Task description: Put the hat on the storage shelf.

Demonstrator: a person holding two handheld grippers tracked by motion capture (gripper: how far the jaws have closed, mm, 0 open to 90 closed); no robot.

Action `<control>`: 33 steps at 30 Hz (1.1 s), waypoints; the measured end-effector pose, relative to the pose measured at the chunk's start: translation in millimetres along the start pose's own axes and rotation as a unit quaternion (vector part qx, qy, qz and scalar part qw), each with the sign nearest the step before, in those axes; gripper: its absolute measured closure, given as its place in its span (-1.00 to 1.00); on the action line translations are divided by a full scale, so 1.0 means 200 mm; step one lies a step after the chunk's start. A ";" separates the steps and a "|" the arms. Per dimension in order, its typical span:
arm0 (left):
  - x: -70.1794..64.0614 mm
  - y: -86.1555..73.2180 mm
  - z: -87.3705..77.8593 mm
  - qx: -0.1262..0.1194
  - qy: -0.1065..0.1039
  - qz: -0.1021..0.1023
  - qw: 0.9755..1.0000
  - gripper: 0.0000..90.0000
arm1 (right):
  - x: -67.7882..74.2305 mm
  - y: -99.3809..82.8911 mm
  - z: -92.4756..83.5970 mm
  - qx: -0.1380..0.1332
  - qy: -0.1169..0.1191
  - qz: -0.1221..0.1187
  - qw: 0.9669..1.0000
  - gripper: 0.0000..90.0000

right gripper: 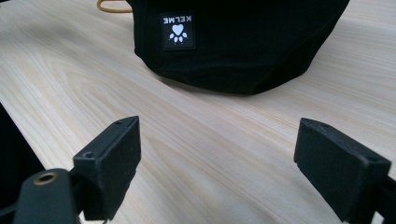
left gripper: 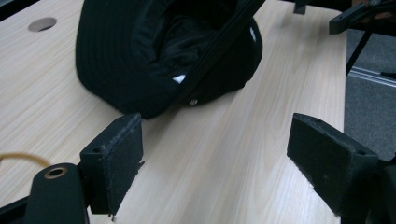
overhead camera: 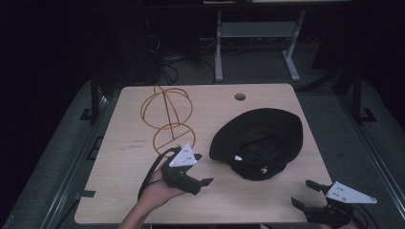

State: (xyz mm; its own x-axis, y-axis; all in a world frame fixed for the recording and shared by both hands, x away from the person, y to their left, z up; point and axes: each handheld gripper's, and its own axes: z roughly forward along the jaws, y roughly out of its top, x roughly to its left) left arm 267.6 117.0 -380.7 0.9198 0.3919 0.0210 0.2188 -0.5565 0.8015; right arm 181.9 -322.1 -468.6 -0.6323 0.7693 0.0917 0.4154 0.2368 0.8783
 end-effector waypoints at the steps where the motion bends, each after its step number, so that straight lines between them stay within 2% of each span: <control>1: 0.00 0.01 0.01 0.003 -0.001 0.002 1.000 -0.60 | 0.00 0.00 0.00 0.000 0.000 0.000 1.000 -0.68; 12: -0.01 0.12 0.13 0.015 -0.015 0.024 0.999 -0.53 | 0.01 0.00 0.00 -0.001 0.001 0.004 1.000 -0.68; 18: 0.00 0.17 0.21 0.025 -0.012 0.033 0.999 -0.45 | 0.01 0.00 -0.01 -0.004 0.002 0.003 1.000 -0.68; 24: 0.05 0.20 0.29 0.043 -0.018 0.031 0.998 -0.22 | 0.01 0.00 -0.01 -0.006 0.005 0.004 1.000 -0.68; 28: 0.07 0.20 0.34 0.063 -0.026 0.040 0.997 0.01 | 0.01 0.00 0.00 -0.003 0.008 0.004 1.000 -0.68; 29: 0.07 0.19 0.35 0.065 -0.028 0.038 0.997 0.01 | 0.01 0.00 0.00 -0.003 0.008 0.004 1.000 -0.68; 31: 0.07 0.19 0.38 0.081 -0.030 0.044 0.995 0.15 | 0.01 0.00 0.00 -0.003 0.009 0.003 1.000 -0.68; 33: 0.07 0.18 0.39 0.082 -0.030 0.048 0.995 0.36 | 0.01 0.00 0.00 -0.003 0.009 0.004 1.000 -0.68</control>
State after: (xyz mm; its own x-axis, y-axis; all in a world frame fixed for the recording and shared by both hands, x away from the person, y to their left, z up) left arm 314.0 45.1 -397.5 0.9558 0.2890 0.0535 0.1739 -0.7029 0.6897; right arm 181.5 -319.8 -468.2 -0.6410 0.7600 0.1069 0.4163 0.2273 0.8803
